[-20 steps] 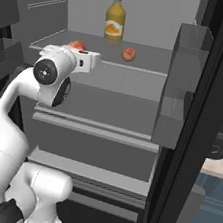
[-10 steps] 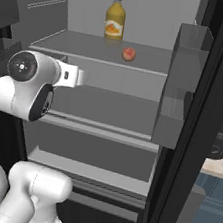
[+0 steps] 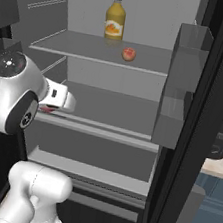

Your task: Pick the two peachs from the fridge and place them on the plate next to the blender to make a fruit smoothie.

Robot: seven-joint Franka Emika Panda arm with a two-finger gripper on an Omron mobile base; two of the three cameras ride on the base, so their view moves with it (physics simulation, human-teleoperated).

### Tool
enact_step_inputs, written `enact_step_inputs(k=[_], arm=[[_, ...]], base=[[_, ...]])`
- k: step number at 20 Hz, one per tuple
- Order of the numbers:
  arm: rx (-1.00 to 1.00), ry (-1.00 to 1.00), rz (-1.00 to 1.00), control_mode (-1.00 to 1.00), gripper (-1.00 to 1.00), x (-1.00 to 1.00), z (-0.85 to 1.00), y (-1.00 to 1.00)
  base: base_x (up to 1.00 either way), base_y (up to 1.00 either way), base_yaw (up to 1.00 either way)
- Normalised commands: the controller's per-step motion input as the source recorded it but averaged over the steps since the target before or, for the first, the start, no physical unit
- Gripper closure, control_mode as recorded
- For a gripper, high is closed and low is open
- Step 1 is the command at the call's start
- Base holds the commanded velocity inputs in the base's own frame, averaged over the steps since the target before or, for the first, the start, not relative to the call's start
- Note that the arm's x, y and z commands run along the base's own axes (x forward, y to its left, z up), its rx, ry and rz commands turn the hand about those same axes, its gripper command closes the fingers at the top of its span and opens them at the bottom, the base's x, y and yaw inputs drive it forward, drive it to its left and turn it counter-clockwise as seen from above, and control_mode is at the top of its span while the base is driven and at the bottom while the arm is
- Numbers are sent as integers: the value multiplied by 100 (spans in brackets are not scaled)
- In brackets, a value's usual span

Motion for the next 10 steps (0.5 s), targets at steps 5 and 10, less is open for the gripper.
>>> enact_step_inputs(k=[5, 10], arm=[[0, 0, 0, -100, 100, -24, -2, 0], [-1, 1, 0, 100, 100, -38, -6, 0]], base=[[0, 0, 0], [-60, -8, 0]])
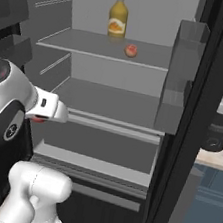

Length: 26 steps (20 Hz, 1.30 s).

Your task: Pick the two peachs from the fridge and place them on the plate next to the blender to make a fruit smoothie.

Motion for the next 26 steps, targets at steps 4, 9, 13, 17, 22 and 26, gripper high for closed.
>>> enact_step_inputs(k=[4, 9, 13, 17, 22, 26], arm=[[0, 0, 0, 100, 100, 0, 0, 0], [0, 0, 0, 100, 100, 0, 0, 0], [0, 0, 0, 100, 100, 0, 0, 0], [0, 0, 0, 100, 100, 0, 0, 0], [0, 0, 0, 100, 100, 0, 0, 0], [0, 0, 0, 100, 100, 0, 0, 0]], base=[[-100, -41, -6], [-97, -92, -15], [-58, -100, -19], [2, -100, -23], [53, -100, -20], [100, -100, -9]])
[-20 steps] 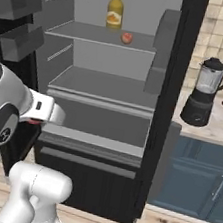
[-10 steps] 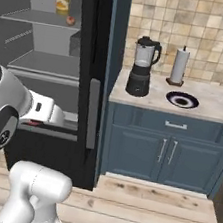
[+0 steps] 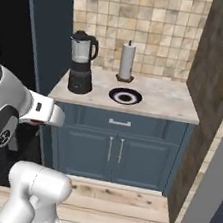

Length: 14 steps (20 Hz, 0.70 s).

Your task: Pick the two peachs from the fridge and place them on the plate next to the blender to make a fruit smoothie.

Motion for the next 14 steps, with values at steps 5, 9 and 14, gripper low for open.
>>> enact_step_inputs(k=[5, 9, 14], arm=[[0, 0, 0, 100, 100, 0, 0, 0], [0, 0, 0, 100, 100, 0, 0, 0], [0, 0, 0, 100, 100, 0, 0, 0]], base=[[100, -80, 0], [100, -50, 0], [100, -18, 0]])
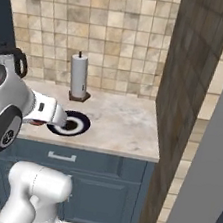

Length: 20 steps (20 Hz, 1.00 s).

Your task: Pick the two peachs from the fridge and place them on the plate next to the blender to make a fruit smoothie.

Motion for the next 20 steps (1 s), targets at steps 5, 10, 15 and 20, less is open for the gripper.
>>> enact_step_inputs(k=[5, 10, 15, 20], arm=[[-4, 13, 0, -100, 100, 60, -24, 4], [-1, 30, 0, -100, 100, 100, -67, 0], [0, 31, 2, -100, 100, 86, -84, 0], [0, 12, 5, -100, 100, 74, -64, 13]], base=[[40, 1, 0], [0, 0, 0], [0, 0, 0], [0, 0, 0]])
